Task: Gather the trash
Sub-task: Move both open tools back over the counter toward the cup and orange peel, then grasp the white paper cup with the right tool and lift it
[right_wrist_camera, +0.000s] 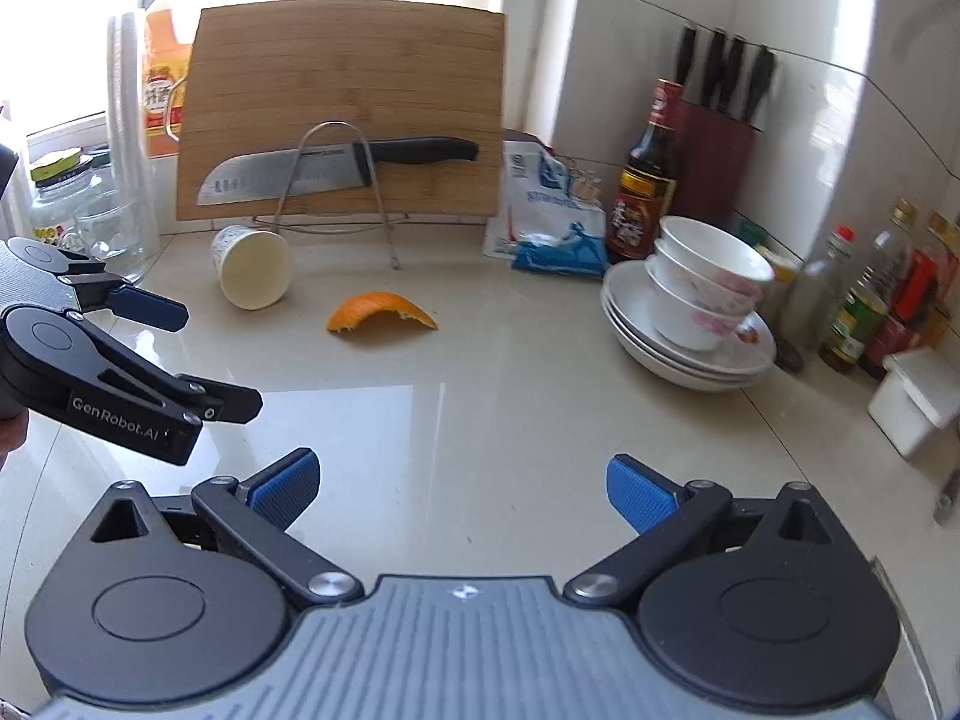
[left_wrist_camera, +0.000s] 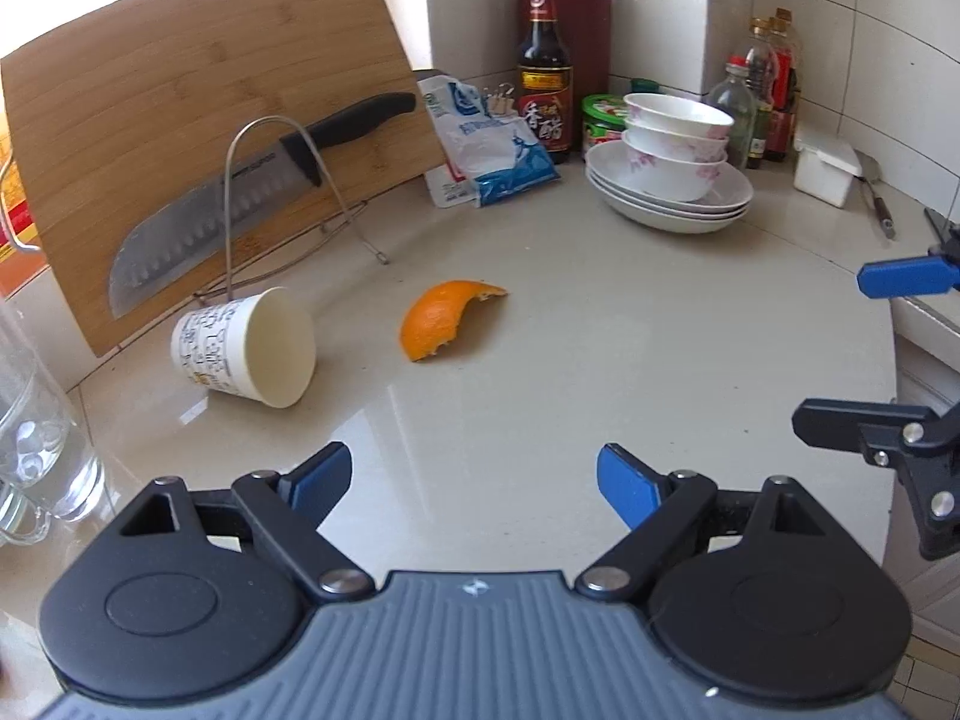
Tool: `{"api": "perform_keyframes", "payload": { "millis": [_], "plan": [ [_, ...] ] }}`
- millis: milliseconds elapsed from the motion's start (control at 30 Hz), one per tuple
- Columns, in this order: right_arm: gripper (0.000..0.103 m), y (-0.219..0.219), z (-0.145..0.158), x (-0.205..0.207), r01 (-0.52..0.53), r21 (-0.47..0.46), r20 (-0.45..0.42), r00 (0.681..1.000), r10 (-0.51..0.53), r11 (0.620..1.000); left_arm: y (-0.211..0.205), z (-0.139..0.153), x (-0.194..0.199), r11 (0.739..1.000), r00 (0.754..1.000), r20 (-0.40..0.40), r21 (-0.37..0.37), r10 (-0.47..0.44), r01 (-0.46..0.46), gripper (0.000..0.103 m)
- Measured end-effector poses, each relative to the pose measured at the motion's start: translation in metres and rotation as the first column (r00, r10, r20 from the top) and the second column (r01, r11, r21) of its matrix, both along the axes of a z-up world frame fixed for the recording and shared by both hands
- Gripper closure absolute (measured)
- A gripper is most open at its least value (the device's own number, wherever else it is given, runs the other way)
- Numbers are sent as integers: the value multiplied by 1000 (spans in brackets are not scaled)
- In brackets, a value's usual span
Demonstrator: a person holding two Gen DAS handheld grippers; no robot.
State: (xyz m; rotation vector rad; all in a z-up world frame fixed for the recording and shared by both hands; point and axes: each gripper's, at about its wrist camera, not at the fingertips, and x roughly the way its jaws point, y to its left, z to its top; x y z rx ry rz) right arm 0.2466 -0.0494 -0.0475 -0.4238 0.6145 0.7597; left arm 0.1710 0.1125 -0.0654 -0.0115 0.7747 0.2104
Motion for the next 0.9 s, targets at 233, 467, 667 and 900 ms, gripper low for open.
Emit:
{"api": "perform_keyframes", "payload": {
  "millis": [233,467,667,900],
  "plan": [
    [0,73,1,31,-182,-36,-10,983,182,983,28,-4,-3,997,997,7,26,78,-78,14],
    [0,140,-2,60,-335,-59,-72,941,331,940,46,-12,-8,997,997,-22,-29,73,-73,14],
    [0,203,2,75,-474,-126,-142,878,457,871,59,-15,-14,992,993,-7,-55,117,-118,14],
    [0,282,-12,80,-581,-278,-233,814,533,765,75,-20,-21,979,985,-1,-102,175,-174,14]
  ]
}}
